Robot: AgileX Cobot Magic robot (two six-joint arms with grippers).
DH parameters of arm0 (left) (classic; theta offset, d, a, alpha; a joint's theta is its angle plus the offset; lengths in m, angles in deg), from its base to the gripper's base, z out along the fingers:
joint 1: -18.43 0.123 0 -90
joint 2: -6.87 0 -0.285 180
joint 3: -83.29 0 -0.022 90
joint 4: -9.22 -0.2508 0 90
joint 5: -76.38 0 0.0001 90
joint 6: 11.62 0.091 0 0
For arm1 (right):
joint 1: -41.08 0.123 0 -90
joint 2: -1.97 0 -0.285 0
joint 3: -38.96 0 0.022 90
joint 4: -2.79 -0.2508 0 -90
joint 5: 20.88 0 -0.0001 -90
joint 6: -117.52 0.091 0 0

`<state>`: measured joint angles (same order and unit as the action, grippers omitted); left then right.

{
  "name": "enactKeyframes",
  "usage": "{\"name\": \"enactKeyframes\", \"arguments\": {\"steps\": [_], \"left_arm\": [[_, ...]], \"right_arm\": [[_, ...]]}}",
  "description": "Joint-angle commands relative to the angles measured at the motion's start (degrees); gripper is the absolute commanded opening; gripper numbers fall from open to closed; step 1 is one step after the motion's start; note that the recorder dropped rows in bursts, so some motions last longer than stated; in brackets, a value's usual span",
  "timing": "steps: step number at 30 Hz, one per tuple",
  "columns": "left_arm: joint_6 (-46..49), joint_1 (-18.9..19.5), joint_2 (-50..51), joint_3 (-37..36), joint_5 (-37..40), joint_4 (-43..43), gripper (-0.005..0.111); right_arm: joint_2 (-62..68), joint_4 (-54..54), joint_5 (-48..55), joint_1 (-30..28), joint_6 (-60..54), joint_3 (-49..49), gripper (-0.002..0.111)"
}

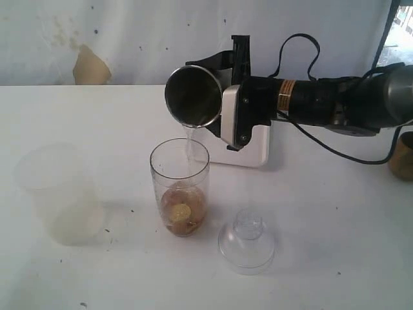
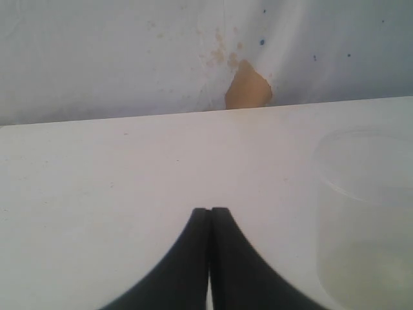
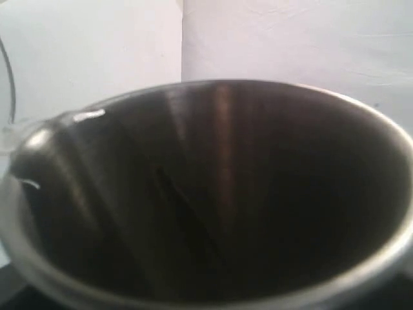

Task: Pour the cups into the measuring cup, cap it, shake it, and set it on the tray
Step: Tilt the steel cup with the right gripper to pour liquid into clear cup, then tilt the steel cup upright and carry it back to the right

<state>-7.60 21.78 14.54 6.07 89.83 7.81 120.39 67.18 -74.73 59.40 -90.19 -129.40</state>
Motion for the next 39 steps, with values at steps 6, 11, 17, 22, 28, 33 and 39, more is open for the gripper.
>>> {"name": "enactKeyframes", "arguments": {"steps": [6, 11, 17, 22, 28, 33, 39], "left_arm": [[-0.1, 0.0, 0.1, 0.0, -0.2, 0.5, 0.0], [-0.1, 0.0, 0.1, 0.0, -0.2, 0.5, 0.0], [-0.1, 0.0, 0.1, 0.0, -0.2, 0.5, 0.0], [-0.1, 0.0, 0.1, 0.0, -0.2, 0.5, 0.0], [-0.1, 0.0, 0.1, 0.0, -0.2, 0.5, 0.0], [-0.1, 0.0, 0.1, 0.0, -0.2, 0.5, 0.0], [-0.1, 0.0, 0.1, 0.0, -0.2, 0.5, 0.0]], "right_arm": [[-2.0, -1.6, 1.2, 0.6, 2.0, -0.6, 0.0], [-2.0, -3.3, 2.8, 0.6, 22.0, -0.6, 0.0], [-2.0, -11.6, 12.5, 0.5, 37.3, -0.6, 0.0], [-2.0, -30.8, 15.4, -4.0, 39.3, -0.6, 0.0], [1.5, -31.8, 12.3, -12.2, 45.6, -0.4, 0.0], [11.4, -32.0, -2.7, -16.0, 47.1, -0.4, 0.0], [18.4, -35.7, -7.5, -18.2, 42.7, -0.4, 0.0]]}}
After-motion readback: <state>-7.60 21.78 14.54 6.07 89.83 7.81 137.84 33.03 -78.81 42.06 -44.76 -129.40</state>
